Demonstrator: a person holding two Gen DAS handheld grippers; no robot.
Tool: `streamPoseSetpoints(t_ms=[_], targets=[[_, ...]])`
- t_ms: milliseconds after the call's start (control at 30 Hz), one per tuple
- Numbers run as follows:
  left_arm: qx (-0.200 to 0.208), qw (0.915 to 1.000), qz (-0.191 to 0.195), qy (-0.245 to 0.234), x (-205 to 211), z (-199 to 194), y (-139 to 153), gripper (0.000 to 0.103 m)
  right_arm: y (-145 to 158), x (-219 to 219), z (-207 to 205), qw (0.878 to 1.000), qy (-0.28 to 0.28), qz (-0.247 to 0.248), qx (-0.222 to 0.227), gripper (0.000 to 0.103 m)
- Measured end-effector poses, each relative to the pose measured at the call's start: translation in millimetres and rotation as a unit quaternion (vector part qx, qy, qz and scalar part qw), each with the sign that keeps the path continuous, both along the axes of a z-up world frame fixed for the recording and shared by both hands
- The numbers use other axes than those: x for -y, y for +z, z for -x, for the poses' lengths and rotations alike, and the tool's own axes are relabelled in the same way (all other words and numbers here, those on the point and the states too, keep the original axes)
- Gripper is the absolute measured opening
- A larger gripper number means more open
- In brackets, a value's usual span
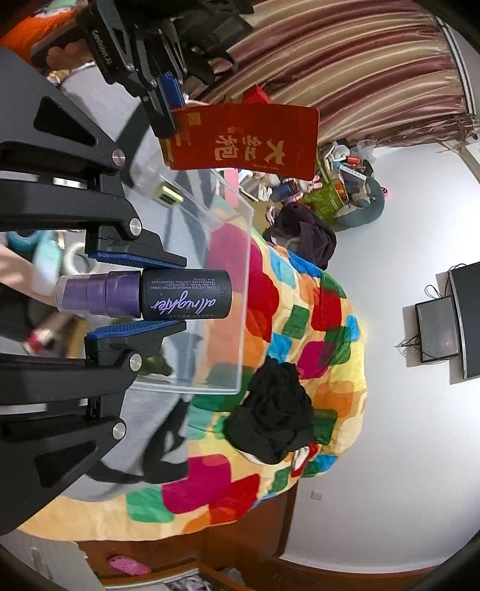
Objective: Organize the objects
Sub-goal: 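Lower the purple bottle into the bin with the right tool while the left tool drops the red envelope in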
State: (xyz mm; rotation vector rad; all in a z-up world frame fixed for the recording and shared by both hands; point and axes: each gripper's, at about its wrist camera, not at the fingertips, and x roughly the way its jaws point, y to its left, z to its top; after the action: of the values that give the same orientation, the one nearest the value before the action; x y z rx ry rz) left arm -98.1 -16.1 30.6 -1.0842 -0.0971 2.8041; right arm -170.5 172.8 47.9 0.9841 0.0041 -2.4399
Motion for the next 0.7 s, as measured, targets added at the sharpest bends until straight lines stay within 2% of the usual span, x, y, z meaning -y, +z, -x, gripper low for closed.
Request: streamPoseSetpoints(t_ms=[200,400,600,700], targets=[[0.014,0.9997,0.017,0.011,4,22,-6,0.028,-14,16,27,1.000,-0.004,-0.023,0.015,0.023],[0.047,0.9984,0.031,0.007,5,45,-23,0.028,-38,33,45,0.997,0.002,-0.051,0.050,0.023],[0.085,0.9947,0.058,-0.008,-9,62,-44,0.028,-60,44,51,0.993,0.016,-0.083,0.083,0.023],[0.083,0.9942,0.068,-0.009,-15,62,-44,0.028,-65,48,53,0.991,0.023,-0.095,0.090,0.023]])
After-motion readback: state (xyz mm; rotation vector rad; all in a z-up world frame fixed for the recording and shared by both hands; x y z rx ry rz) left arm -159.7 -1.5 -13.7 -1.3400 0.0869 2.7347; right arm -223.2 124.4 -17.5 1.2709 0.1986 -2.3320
